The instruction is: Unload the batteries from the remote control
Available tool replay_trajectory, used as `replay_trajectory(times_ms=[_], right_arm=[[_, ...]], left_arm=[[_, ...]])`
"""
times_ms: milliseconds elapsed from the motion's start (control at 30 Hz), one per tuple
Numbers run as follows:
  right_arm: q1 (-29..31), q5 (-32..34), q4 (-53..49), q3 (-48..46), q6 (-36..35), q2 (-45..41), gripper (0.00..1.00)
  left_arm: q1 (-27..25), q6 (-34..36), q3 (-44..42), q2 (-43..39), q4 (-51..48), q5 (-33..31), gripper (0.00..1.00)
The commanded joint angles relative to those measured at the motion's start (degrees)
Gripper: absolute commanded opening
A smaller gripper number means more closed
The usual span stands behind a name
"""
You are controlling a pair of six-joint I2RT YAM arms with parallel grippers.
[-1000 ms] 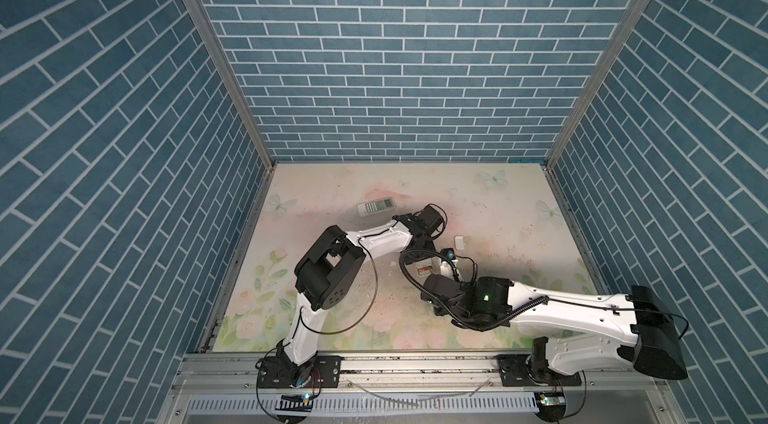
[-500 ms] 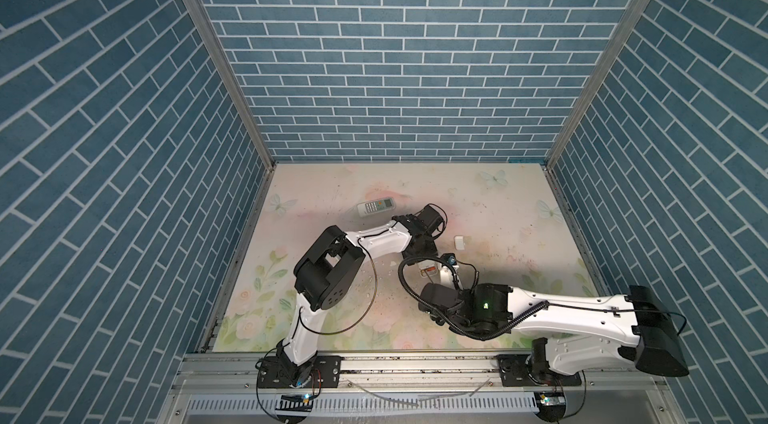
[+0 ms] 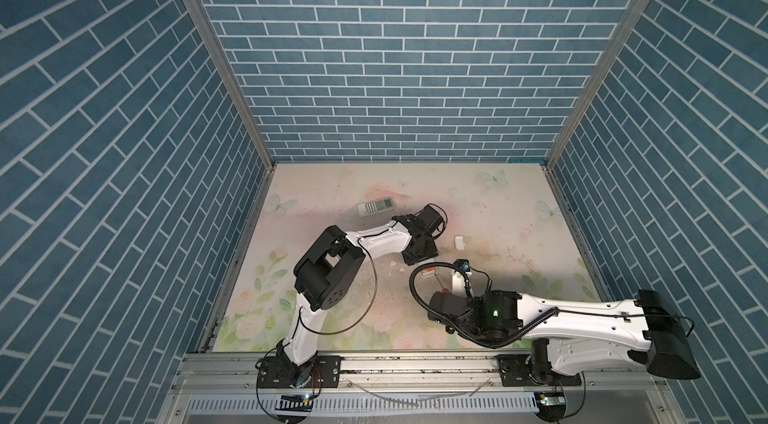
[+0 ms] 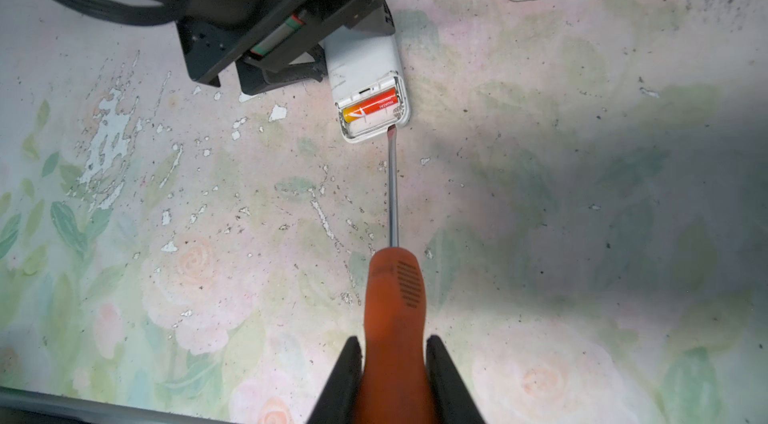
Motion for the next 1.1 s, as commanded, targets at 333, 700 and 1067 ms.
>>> replay_trajectory(times_ms=[333, 700, 1067], right_arm=[[0.3, 2.5, 3.5, -1.9, 2.0, -1.6, 0.00], [0.0, 1.1, 7.6, -4.0, 2.4, 0.1, 0.00], [-0.8, 0.7, 8.6, -5.0, 3.2, 0.6, 0.00]], left_arm=[[-1.9, -1.0, -6.2, 11.2, -10.1, 4.6, 0.43], [-2.0, -1.0, -6.5, 11.0, -9.5, 4.6, 0.43], [-2.0, -1.0, -6.9, 10.8, -9.4, 4.4, 0.43]])
